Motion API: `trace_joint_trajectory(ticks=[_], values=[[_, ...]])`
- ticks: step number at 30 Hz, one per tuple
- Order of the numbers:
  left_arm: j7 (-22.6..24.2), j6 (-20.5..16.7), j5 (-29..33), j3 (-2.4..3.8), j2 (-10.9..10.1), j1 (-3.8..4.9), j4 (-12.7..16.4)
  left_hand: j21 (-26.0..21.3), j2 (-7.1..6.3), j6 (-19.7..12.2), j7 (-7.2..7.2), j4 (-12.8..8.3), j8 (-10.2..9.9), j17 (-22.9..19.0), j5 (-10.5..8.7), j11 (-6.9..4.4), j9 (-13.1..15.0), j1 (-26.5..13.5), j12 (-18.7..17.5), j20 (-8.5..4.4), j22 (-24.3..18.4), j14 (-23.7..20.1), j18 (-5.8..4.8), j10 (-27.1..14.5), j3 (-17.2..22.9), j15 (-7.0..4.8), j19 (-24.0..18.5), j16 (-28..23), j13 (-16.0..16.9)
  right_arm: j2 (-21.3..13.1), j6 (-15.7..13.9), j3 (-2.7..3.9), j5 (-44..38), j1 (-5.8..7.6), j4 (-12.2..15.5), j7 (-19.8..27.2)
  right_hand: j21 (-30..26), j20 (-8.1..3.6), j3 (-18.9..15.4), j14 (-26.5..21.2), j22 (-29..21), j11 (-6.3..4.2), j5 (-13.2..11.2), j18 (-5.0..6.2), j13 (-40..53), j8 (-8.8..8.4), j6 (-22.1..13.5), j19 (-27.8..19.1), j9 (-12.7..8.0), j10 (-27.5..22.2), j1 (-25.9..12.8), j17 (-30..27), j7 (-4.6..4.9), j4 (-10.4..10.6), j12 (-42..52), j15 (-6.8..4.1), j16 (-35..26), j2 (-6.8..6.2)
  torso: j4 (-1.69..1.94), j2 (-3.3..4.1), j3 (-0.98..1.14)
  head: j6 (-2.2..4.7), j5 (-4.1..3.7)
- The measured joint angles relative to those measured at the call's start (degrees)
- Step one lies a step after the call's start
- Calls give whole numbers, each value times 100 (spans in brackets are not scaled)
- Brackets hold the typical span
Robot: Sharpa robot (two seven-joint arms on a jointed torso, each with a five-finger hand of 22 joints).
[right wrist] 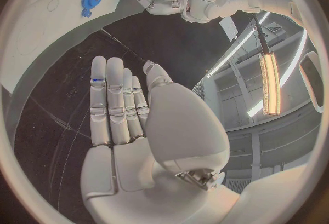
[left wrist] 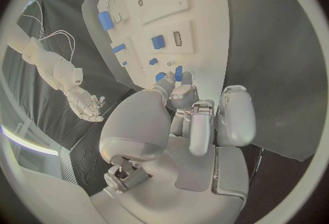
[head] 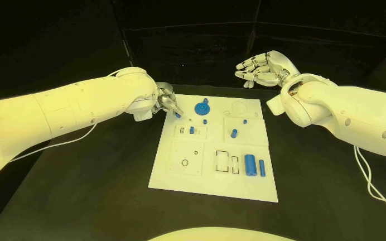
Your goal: Assemble the parts on the task board
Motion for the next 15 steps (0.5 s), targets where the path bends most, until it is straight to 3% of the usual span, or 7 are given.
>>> trace_joint_trajectory(ticks=[9,15], values=[[57,-508,18,-12,-393,-179,650,0,-78,-23,-18,-51,69,0,-10,0,1,-142,-4,0,10,0,-1,0,255,0,0,0,-14,-14,-1,0,0,0,-24,1,0,0,-12,0,0,0,0,0,-2,0,0,0,0,0,0,0,0,12,0,0,0,0,12,4,-1,-16,38],[115,-746,-65,-16,-530,-301,895,0,-135,-41,0,-104,83,0,-13,20,2,-199,-4,-18,28,16,0,20,418,-15,18,0,-20,-10,-2,0,0,0,-38,5,0,0,-12,0,0,0,0,0,-2,0,0,0,0,0,0,0,0,12,0,0,0,0,7,7,-5,-30,38]])
